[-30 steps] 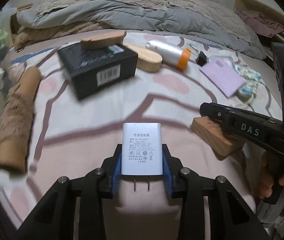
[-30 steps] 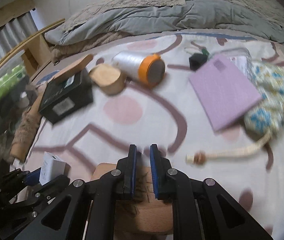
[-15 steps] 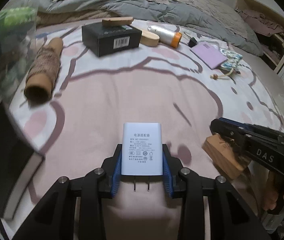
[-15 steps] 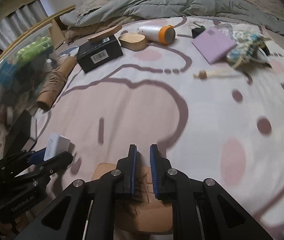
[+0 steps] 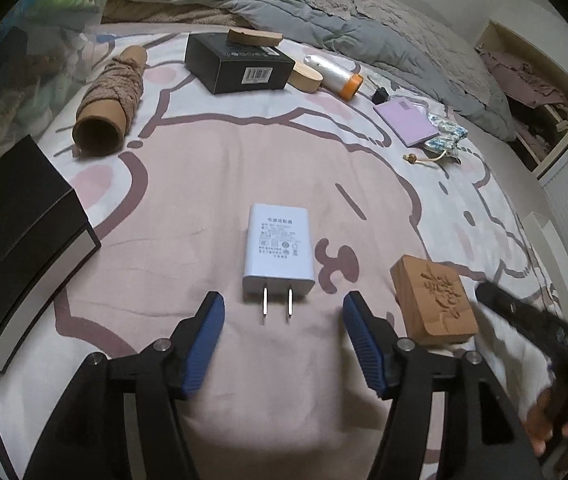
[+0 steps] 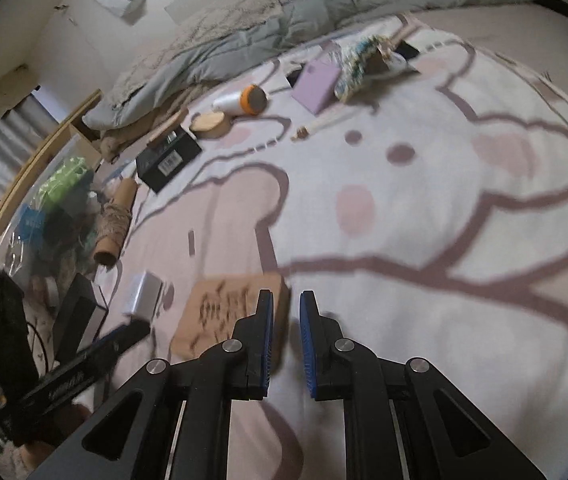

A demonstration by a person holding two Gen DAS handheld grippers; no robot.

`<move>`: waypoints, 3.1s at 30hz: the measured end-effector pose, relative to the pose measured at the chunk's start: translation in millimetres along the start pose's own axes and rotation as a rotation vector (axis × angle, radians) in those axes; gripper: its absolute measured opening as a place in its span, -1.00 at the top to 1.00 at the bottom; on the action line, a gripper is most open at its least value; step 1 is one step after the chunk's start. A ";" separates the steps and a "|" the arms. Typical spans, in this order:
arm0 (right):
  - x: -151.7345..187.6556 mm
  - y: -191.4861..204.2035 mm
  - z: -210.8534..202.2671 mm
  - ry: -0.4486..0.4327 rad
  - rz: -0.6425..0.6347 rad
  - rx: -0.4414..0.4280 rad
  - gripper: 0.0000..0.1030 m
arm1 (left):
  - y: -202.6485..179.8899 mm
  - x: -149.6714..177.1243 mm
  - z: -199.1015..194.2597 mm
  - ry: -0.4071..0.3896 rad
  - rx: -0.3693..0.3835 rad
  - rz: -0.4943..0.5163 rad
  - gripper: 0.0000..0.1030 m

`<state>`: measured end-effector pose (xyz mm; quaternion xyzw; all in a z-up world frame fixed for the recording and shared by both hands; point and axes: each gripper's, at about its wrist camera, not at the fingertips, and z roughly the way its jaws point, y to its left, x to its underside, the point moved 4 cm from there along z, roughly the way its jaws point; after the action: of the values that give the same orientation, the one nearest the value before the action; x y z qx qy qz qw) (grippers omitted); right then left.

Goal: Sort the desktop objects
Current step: 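Close the left tool on the white charger and lift it, then lower the right tool over the carved wooden tag and align fingers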

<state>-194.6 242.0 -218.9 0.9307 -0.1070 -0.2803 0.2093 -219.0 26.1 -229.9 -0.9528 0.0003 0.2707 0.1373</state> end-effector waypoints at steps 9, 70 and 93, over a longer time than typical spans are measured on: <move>29.1 20.6 -14.3 0.022 -0.034 -0.032 0.72 | -3.0 1.1 1.8 -0.022 -0.153 0.144 -0.20; 30.3 60.6 49.7 0.055 -0.427 0.115 -1.00 | 15.2 -26.9 23.1 -0.065 -0.278 -0.021 -0.66; 21.5 58.4 42.8 -0.001 -0.399 0.130 -1.00 | 33.9 -8.8 18.6 -0.004 -0.279 0.027 -0.98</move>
<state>-206.0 169.1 -235.3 0.9448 0.0615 -0.3091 0.0891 -238.7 -2.3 -249.5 -0.9620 -0.0250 0.2720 0.0000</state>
